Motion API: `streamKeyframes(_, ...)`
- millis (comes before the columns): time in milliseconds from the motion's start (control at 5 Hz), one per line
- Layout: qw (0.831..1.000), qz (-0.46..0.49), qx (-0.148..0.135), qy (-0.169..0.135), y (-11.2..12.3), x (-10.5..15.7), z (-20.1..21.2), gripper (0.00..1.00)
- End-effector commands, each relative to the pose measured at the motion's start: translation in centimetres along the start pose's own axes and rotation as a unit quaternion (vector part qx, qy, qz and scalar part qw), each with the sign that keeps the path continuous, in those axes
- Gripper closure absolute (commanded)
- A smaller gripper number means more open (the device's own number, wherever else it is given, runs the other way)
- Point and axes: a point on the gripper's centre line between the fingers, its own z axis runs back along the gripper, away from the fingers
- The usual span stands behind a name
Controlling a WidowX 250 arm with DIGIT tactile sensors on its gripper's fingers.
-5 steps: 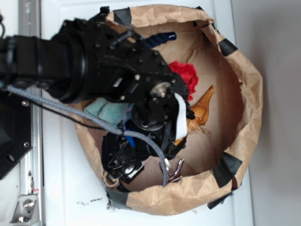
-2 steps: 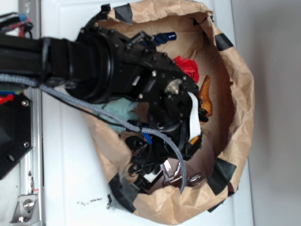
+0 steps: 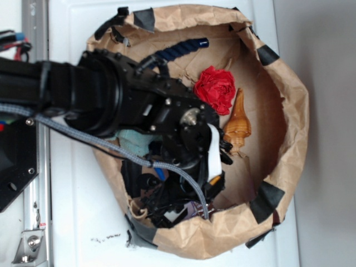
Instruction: Grab the silver keys.
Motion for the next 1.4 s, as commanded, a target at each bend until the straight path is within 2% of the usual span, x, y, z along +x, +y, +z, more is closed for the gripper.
streamKeyframes(0,1.000,-0.007,0.015,-0.012,-1.2,-0.3,1.2,1.00)
streamKeyframes(400,0.999,0.016,0.033,-0.026,-1.3,-0.7,1.9,1.00)
streamKeyframes(600,0.998,0.045,0.050,-0.009,-1.4,-0.3,3.7,1.00)
streamKeyframes(800,0.981,0.165,0.105,0.013,0.1,0.5,7.6,1.00)
streamKeyframes(1000,0.943,0.283,0.166,0.059,2.3,1.2,12.3,1.00)
streamKeyframes(1200,0.887,0.382,0.250,0.069,2.3,2.3,15.7,1.00)
